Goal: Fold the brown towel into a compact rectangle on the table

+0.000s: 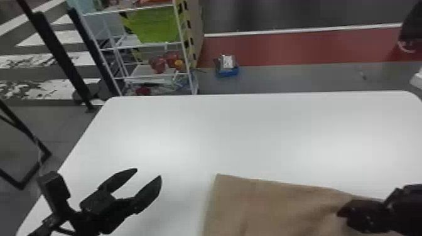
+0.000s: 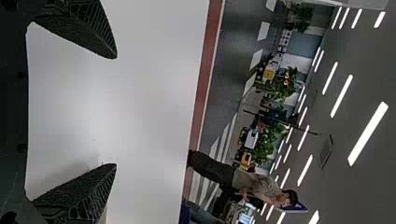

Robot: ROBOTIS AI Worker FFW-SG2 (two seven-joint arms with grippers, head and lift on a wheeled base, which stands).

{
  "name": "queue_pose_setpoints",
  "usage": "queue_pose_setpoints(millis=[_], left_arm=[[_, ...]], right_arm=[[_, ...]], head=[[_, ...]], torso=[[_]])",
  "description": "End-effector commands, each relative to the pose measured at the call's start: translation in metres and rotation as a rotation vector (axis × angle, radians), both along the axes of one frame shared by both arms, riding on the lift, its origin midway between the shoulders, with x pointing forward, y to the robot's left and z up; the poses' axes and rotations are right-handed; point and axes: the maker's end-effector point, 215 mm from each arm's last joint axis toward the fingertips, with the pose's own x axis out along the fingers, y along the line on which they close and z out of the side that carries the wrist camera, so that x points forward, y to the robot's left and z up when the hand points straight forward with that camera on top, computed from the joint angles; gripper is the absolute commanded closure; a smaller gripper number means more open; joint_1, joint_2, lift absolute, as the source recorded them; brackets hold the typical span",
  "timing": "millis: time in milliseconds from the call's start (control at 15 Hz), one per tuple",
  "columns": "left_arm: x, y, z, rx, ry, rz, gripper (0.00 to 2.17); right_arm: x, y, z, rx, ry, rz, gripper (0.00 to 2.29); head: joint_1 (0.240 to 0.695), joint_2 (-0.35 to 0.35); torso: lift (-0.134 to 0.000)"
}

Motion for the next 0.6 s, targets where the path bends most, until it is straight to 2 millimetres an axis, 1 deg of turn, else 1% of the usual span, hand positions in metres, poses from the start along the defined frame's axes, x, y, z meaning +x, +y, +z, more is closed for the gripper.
queue_pose_setpoints(millis=[0, 67, 133, 200, 267, 400, 467, 533], left_arm=[[0.000, -0.001, -0.001, -0.004, 0.002, 0.001, 0.05], [0.000, 0.000, 0.000, -0.003, 0.001, 0.002, 0.05], [0.000, -0.001, 0.001, -0.003, -0.001, 0.000, 0.05], [0.000, 0.000, 0.000, -0.003, 0.001, 0.002, 0.05], [0.000, -0.001, -0.001, -0.006, 0.003, 0.000, 0.05], [0.003, -0.008, -0.005, -0.006, 0.008, -0.010, 0.05], [0.003, -0.013, -0.006, -0.007, 0.010, -0.018, 0.05], [0.003, -0.015, -0.007, -0.005, 0.012, -0.022, 0.05]], right_arm=[[0.006, 0.001, 0.033, 0.048, -0.049, -0.014, 1.42], [0.010, -0.001, 0.059, 0.080, -0.093, -0.027, 1.42], [0.007, -0.006, 0.068, 0.095, -0.103, -0.040, 1.42], [-0.003, -0.012, 0.058, 0.077, -0.085, -0.044, 1.42], [-0.013, -0.019, 0.037, 0.045, -0.052, -0.038, 1.42], [-0.022, -0.024, -0.002, 0.004, 0.005, -0.016, 1.42], [-0.021, -0.023, -0.003, 0.000, 0.001, -0.009, 1.42], [-0.015, -0.023, 0.010, 0.014, -0.026, -0.012, 1.42]], head=[[0.695, 0.166], [0.695, 0.164], [0.695, 0.164], [0.695, 0.162], [0.695, 0.158], [0.695, 0.147], [0.695, 0.140], [0.695, 0.126]], torso=[[-0.134], [-0.134], [-0.134], [-0.134], [-0.134], [-0.134], [-0.134], [-0.134]])
